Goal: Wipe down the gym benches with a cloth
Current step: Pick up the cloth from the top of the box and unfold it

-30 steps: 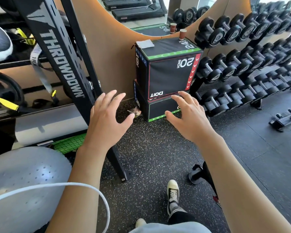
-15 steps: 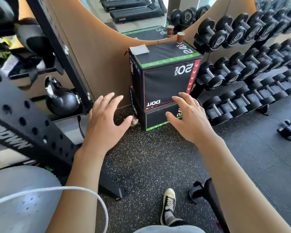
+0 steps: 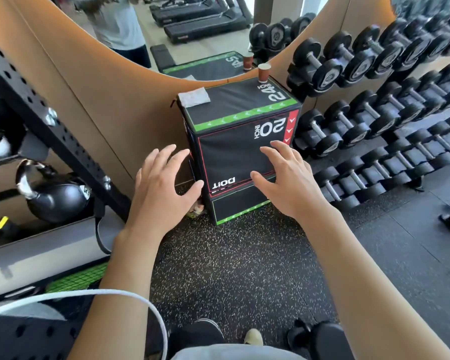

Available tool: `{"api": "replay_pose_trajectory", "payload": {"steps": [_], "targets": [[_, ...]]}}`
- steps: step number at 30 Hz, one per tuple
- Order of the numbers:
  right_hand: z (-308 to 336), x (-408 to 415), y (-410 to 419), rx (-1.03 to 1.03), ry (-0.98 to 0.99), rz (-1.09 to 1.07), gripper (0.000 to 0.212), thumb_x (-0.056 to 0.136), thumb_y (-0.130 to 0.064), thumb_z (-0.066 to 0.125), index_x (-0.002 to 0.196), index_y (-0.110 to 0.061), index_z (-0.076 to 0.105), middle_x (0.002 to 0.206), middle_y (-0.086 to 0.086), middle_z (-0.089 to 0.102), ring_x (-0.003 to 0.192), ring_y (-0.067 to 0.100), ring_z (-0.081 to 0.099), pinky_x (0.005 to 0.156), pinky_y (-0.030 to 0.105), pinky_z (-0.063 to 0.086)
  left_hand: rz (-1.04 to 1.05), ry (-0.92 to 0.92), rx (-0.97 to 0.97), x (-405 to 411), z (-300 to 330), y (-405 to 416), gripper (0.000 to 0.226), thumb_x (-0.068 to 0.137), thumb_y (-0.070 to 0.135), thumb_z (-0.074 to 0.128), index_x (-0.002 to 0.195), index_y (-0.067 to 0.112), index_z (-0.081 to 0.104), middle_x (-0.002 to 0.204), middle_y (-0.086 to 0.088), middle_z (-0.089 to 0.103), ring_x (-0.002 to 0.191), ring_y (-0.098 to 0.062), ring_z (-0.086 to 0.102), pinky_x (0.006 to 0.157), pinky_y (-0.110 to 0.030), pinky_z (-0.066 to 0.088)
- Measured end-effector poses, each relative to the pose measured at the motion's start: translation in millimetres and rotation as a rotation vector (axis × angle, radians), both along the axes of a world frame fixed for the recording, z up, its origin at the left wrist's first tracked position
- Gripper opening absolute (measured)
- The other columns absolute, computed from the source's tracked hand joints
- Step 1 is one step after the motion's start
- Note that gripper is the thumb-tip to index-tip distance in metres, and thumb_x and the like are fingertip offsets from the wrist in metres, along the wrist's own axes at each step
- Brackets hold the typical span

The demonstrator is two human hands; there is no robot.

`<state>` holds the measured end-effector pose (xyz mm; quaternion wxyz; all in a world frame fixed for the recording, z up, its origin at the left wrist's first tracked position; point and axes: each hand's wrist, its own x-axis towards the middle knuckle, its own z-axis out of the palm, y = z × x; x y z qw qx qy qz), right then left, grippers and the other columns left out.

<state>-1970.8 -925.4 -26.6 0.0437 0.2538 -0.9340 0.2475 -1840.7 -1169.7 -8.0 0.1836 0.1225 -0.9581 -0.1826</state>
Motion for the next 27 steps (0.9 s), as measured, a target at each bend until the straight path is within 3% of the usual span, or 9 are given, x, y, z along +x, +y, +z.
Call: {"api": "replay_pose_trajectory", "payload": {"steps": [12, 27], "targets": [[-17.5, -131.9, -34.5, 0.032, -0.014, -0.009, 0.069, 0.096, -0.063, 0.047, 0.156, -0.028, 0.039, 0.163, -0.005, 0.031, 0.152, 0.021, 0.024, 0.121, 0.049, 0.026, -0.016, -0.029, 0.013, -135.9, -19.4, -35.9, 0.066, 0.095, 0.053, 0.061, 0.155, 0.03, 0.045, 0.165, 0.005, 0.035, 0.156, -0.022, 0.021, 0.125, -0.055, 0.027], [-24.1, -317.3, -173.0, 0.131, -0.014, -0.035, 0.066, 0.095, -0.062, 0.049, 0.152, -0.028, 0.042, 0.163, -0.002, 0.032, 0.152, 0.023, 0.025, 0.12, 0.05, 0.027, -0.056, -0.081, 0.019, -327.4, -40.2, -180.5, 0.066, 0.095, 0.052, 0.062, 0.154, 0.027, 0.046, 0.163, 0.002, 0.038, 0.154, -0.027, 0.025, 0.122, -0.056, 0.03]]}}
